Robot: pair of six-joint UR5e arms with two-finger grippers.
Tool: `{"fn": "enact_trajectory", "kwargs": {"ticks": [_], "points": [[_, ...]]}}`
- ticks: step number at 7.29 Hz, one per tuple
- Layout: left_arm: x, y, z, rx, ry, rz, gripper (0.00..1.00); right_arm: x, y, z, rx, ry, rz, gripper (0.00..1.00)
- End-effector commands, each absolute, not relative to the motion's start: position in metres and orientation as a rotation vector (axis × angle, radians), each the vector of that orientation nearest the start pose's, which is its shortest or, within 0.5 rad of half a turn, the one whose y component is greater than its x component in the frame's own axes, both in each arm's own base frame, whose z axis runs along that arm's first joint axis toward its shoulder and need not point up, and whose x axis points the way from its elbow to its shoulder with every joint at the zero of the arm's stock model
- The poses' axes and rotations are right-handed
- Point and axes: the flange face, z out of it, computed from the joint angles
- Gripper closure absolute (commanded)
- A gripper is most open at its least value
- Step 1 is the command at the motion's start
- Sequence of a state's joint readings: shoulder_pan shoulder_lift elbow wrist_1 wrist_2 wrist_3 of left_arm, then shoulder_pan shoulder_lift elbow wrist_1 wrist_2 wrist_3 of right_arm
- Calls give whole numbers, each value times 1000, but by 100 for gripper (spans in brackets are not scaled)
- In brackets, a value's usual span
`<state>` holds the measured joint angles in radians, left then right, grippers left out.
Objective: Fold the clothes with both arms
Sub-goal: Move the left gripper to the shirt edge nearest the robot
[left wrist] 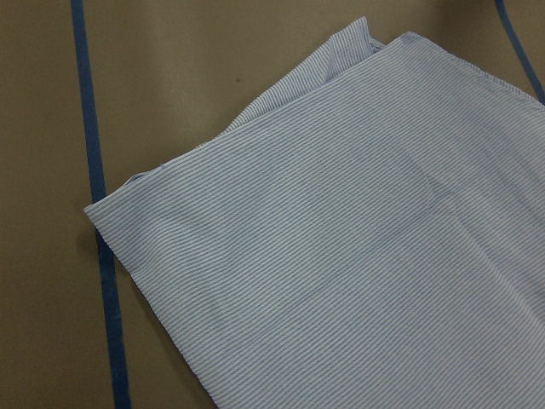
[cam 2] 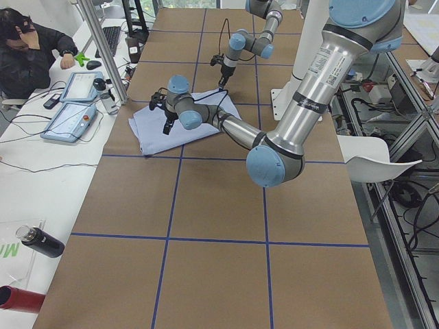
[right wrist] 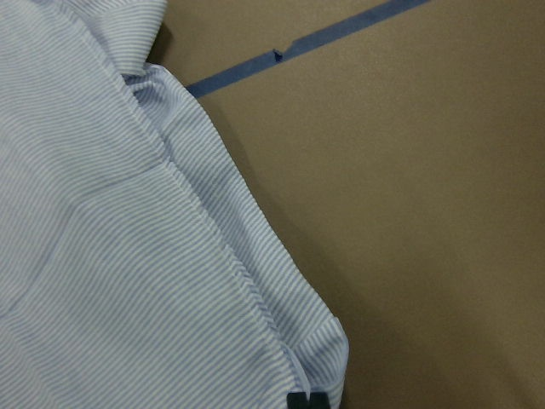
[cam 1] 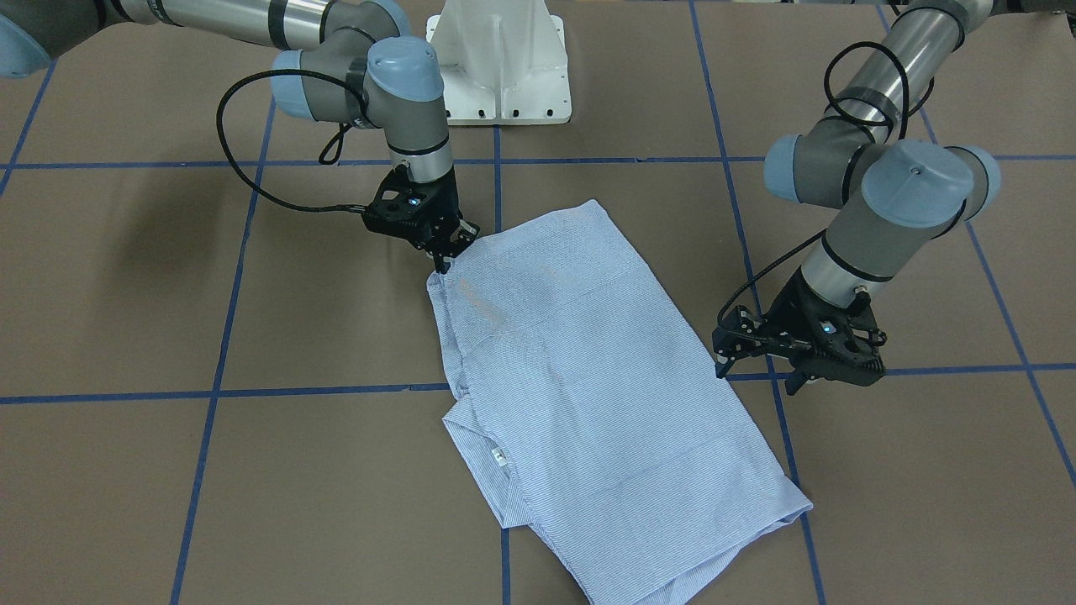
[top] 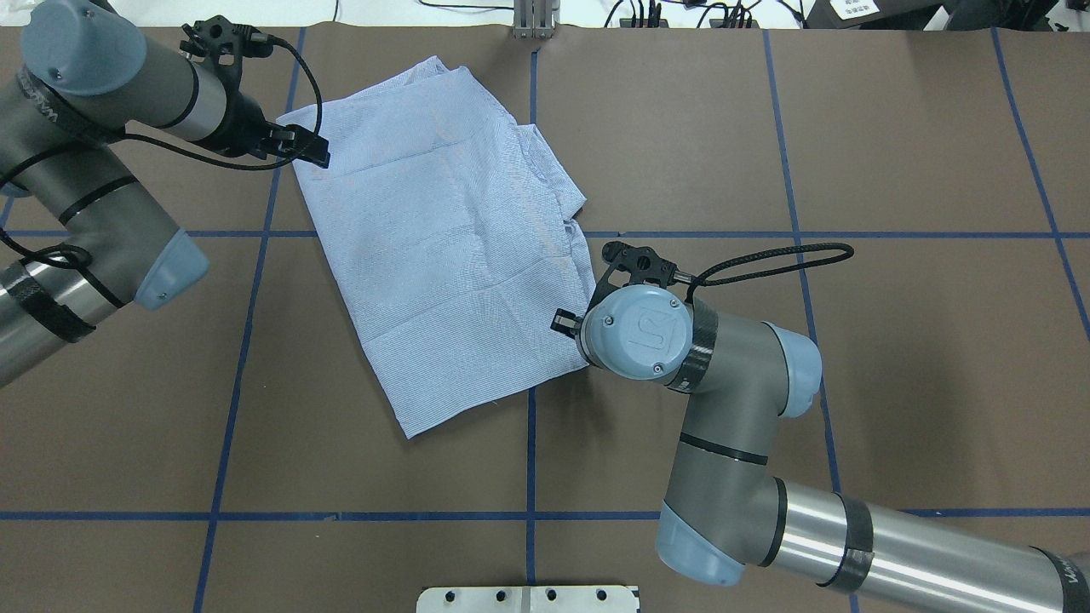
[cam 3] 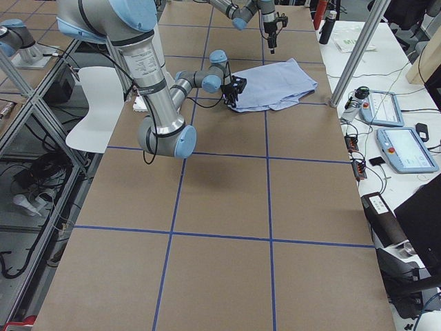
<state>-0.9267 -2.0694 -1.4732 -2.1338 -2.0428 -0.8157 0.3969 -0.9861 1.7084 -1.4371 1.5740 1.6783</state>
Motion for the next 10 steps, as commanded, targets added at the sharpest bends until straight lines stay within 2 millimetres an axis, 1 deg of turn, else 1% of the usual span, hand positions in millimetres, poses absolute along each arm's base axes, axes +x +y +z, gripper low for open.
{"fn": "enact_trajectory", "kwargs": {"ticks": [1,2,3,4,5,6,7,8,9,10], "points": [[346,-598,336,369,1018,69,0,-529,-348,210,101,-877,465,100],[351,-583,318,349,1061,52,0,-525,-320,206,67,-895,485,100],[365,-551,314,311,1095,47,0,-535,-298,203,62,-903,490,100],[373,-524,297,285,1139,40,0,-543,-283,202,83,-905,491,100],[396,-480,291,208,1178,35,0,-543,-282,202,84,-906,490,100],[407,-436,284,133,1212,3,0,-542,-281,203,85,-900,491,100],[411,-386,286,66,1227,-42,0,-542,-281,205,85,-885,490,100],[415,-350,294,36,1215,-115,0,-540,-284,204,88,-884,494,100],[434,-320,304,3,1194,-190,0,-539,-287,204,90,-884,498,100],[453,-297,310,-7,1178,-242,0,-537,-291,204,94,-884,504,100]]}}
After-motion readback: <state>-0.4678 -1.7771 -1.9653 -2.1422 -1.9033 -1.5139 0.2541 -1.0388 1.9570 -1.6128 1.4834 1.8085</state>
